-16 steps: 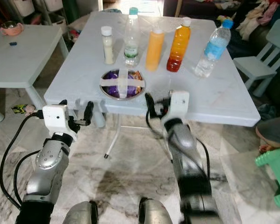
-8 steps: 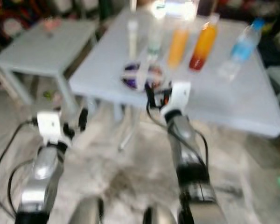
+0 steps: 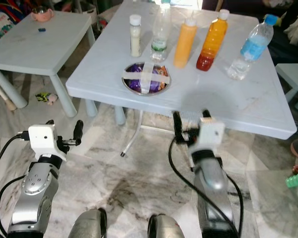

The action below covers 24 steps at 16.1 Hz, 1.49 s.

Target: Restocking fridge

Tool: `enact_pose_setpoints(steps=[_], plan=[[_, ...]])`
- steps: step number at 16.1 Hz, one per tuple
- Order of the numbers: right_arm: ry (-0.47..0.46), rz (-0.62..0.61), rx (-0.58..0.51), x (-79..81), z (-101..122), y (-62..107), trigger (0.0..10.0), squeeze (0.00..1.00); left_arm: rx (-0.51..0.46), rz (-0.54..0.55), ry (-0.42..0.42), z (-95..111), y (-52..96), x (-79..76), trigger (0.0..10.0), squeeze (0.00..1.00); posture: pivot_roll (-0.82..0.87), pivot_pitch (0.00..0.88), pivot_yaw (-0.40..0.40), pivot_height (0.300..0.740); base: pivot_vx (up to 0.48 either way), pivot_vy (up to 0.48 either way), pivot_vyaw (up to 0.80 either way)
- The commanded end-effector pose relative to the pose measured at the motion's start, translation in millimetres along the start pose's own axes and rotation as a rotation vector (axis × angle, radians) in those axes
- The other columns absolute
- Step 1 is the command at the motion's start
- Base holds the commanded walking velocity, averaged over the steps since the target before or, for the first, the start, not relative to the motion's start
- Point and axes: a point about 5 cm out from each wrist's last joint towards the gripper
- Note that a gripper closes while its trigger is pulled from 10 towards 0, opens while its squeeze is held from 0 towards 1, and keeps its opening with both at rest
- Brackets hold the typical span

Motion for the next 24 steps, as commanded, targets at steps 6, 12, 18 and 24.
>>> enact_pose_setpoints(steps=[6, 12, 18, 24], plan=[[0.04, 0.0, -0.022, -1.4, 11.8, -5.2, 10.0, 0.0, -0.026, -0.074, 0.016, 5.2, -8.3, -12.2, 10.0, 0.0, 0.02, 0.028, -0.016, 0.74, 0.364, 0.238, 0.0], [0.045, 0.008, -0.008, 0.5, 10.3, -7.8, 10.0, 0.0, -0.023, -0.131, 0.029, 3.0, -8.5, -22.6, 10.0, 0.0, 0.02, 0.023, -0.016, 0.74, 0.48, 0.0, -0.4], [0.05, 0.022, -0.01, 3.5, 9.5, -10.0, 10.0, 0.0, -0.035, -0.118, 0.034, 4.9, -11.2, -18.9, 10.0, 0.0, 0.02, 0.021, -0.02, 0.74, 0.276, 0.0, 0.0], [0.028, 0.05, -0.002, 11.8, 7.8, -13.0, 10.0, 0.0, -0.045, -0.101, 0.028, 6.3, -10.7, -15.1, 10.0, 0.0, 0.03, 0.031, -0.025, 0.74, 0.0, 0.0, 0.0]])
Point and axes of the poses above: a point about 5 cm out from each wrist's last joint towards the gripper, its own y axis pointing back from the gripper into the wrist, its own z axis along the axis of the wrist's last joint, x = y × z, and after that the axes turned 13 degrees about y, right-handed
